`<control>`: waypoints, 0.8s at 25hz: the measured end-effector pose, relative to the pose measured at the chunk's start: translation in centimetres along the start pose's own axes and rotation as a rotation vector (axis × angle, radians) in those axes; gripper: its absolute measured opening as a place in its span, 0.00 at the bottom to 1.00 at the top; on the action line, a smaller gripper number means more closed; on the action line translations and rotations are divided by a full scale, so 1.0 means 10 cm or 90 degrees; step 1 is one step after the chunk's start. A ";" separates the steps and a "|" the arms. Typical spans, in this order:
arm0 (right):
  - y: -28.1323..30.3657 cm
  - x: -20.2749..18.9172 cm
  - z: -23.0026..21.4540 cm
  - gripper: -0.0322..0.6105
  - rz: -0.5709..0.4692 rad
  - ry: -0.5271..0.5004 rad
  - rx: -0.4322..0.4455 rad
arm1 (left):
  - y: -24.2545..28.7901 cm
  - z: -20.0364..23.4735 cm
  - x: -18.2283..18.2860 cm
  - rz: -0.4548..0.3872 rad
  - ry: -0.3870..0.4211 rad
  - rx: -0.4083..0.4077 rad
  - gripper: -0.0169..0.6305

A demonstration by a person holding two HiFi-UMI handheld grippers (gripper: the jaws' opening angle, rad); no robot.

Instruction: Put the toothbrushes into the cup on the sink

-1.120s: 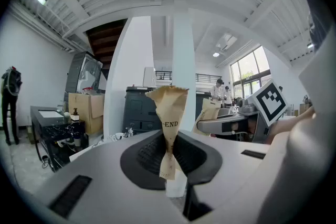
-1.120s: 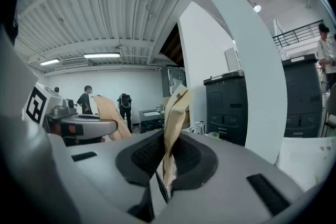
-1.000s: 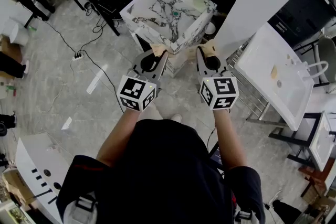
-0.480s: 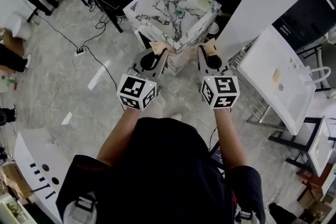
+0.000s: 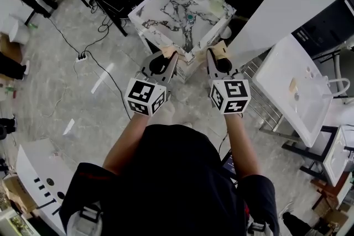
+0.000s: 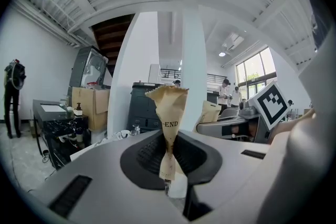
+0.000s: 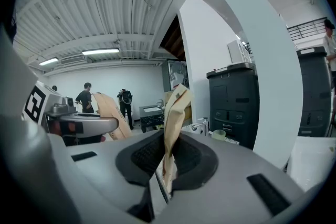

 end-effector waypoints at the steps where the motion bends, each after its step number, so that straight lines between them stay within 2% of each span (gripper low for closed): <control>1: 0.07 0.00 -0.02 0.14 0.004 0.002 -0.002 | 0.04 0.06 0.01 0.000 -0.002 -0.001 0.09; 11: 0.80 0.06 -0.22 0.14 0.010 0.005 -0.023 | 0.55 0.67 0.07 -0.004 -0.007 -0.011 0.09; 20: 1.37 0.23 -0.33 0.14 0.009 0.007 -0.049 | 0.94 1.15 0.20 0.009 -0.005 -0.042 0.09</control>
Point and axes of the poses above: the fingertips, and each gripper's own axes: y forward along the fingers, z to its left, x out of its top, the point moved 5 cm from there along -y, backward along the fingers, and after that the axes turned 6 degrees about -z, right-handed, at the moved point
